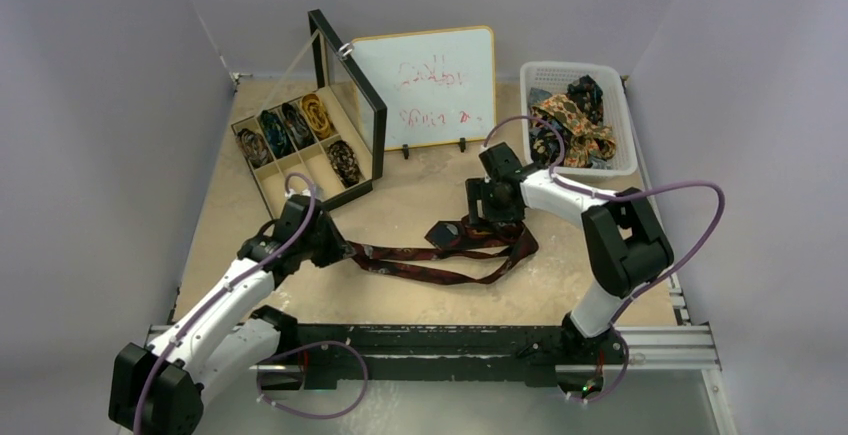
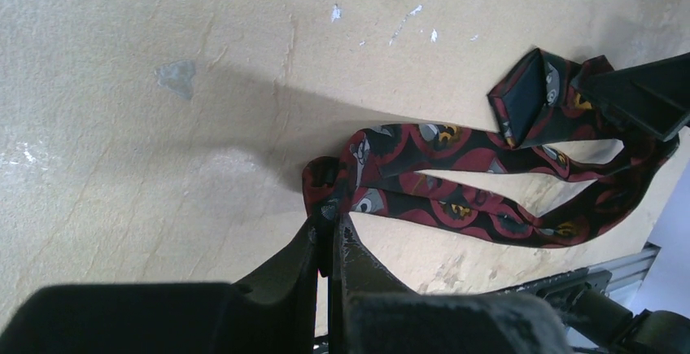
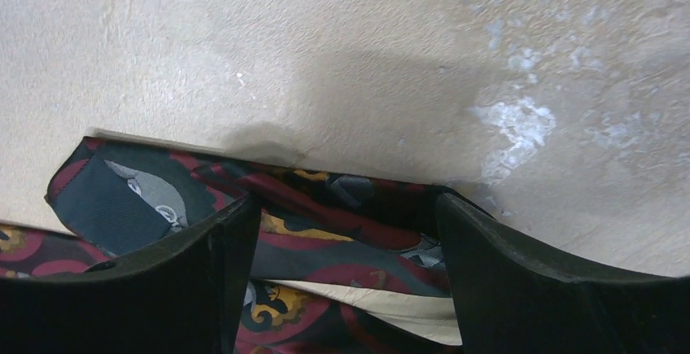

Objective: Roll the ties
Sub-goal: Flatten out the tie at the center of the board.

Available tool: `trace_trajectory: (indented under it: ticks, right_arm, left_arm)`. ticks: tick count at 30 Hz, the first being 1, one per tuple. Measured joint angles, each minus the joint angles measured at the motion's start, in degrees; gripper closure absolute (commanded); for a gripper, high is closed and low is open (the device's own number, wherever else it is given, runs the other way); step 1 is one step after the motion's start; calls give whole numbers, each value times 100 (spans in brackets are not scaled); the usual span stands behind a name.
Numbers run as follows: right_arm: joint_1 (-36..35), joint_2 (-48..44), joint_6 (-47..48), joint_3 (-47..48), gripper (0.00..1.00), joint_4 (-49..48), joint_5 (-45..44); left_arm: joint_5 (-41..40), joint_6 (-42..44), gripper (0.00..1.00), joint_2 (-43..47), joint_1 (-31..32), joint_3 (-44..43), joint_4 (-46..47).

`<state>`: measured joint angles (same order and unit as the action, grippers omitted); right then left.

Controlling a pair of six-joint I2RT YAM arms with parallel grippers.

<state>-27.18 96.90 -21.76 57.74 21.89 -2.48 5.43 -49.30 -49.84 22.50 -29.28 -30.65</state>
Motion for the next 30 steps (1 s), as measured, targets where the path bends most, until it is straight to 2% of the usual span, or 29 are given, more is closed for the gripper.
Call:
trace_trajectory:
  ticks: [9, 11, 14, 16, 17, 22, 26, 30]
  right_arm:
    - [-407, 140, 24, 94, 18, 103, -280]
    - [-566, 212, -70, 166, 27, 111, -457]
    - [-782, 258, -286, 214, 50, 66, -706]
    - [-879, 273, -507, 214, 59, 0, -874]
    - [-911, 275, -575, 214, 60, -17, -944]
    - [-935, 160, -999, 2, 87, -393, -1250]
    - [-883, -138, -1298, -350, 100, -597, -1462]
    - [-743, -601, -1552, -654, 100, -555, -1504]
  left_arm:
    - [190, 179, 100, -13, 0, -2, 61]
    - [212, 201, 100, -35, 0, -2, 63]
    - [238, 199, 100, -35, 0, -2, 66]
    - [254, 199, 100, -26, 0, -2, 66]
    - [264, 199, 100, -17, 0, -2, 66]
    - [402, 199, 100, 61, 0, -2, 118]
    - [549, 212, 100, 85, 0, -2, 181]
    - [616, 225, 100, 48, 0, -2, 234]
